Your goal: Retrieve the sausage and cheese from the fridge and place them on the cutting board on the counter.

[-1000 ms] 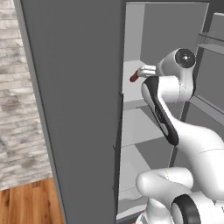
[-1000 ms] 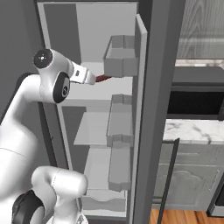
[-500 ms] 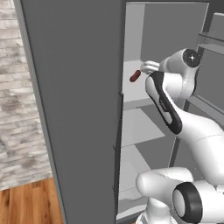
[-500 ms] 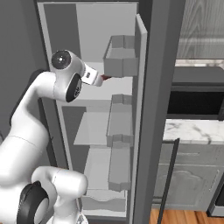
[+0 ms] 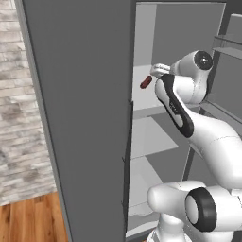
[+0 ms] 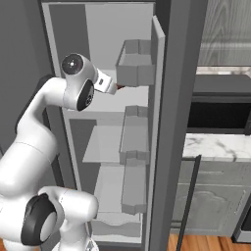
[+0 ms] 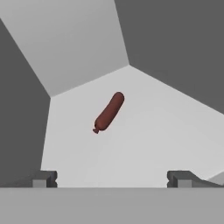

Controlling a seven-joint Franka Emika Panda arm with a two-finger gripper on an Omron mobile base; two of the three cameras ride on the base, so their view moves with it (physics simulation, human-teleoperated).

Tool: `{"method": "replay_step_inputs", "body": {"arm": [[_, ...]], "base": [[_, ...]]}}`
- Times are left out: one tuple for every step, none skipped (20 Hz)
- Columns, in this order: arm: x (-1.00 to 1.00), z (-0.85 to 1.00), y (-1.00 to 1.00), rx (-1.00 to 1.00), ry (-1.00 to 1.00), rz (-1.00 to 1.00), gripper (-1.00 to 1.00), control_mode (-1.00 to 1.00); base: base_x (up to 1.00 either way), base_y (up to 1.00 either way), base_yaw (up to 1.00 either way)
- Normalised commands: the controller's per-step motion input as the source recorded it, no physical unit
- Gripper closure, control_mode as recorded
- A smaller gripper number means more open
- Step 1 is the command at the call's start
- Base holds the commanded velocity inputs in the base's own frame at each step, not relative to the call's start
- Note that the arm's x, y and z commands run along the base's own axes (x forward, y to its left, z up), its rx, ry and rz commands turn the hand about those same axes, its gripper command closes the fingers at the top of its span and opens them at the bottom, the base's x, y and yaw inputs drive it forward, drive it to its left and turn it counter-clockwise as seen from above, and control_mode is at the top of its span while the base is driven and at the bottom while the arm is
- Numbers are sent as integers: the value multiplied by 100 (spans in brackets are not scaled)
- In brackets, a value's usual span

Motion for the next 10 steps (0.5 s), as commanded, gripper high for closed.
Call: {"method": "replay_step_inputs", "body": {"arm": [[6, 0, 0, 0, 0, 0, -100, -100], [0, 0, 0, 0, 0, 0, -100, -100], [0, -1, 0, 0, 0, 0, -100, -100], [0, 0, 0, 0, 0, 0, -100, -100], [0, -3, 0, 0, 0, 0, -100, -100], [1, -1, 0, 0, 0, 0, -100, -100], [3, -4, 0, 0, 0, 0, -100, -100], [6, 0, 0, 0, 1, 0, -100, -100], [5, -4, 0, 0, 2, 0, -100, -100], [3, 0, 0, 0, 2, 0, -100, -100]], "base": [[0, 0, 0], [0, 0, 0], [0, 0, 0], [0, 0, 0], [0, 0, 0], [0, 0, 0], [0, 0, 0], [0, 0, 0], [0, 0, 0], [0, 0, 0]]}}
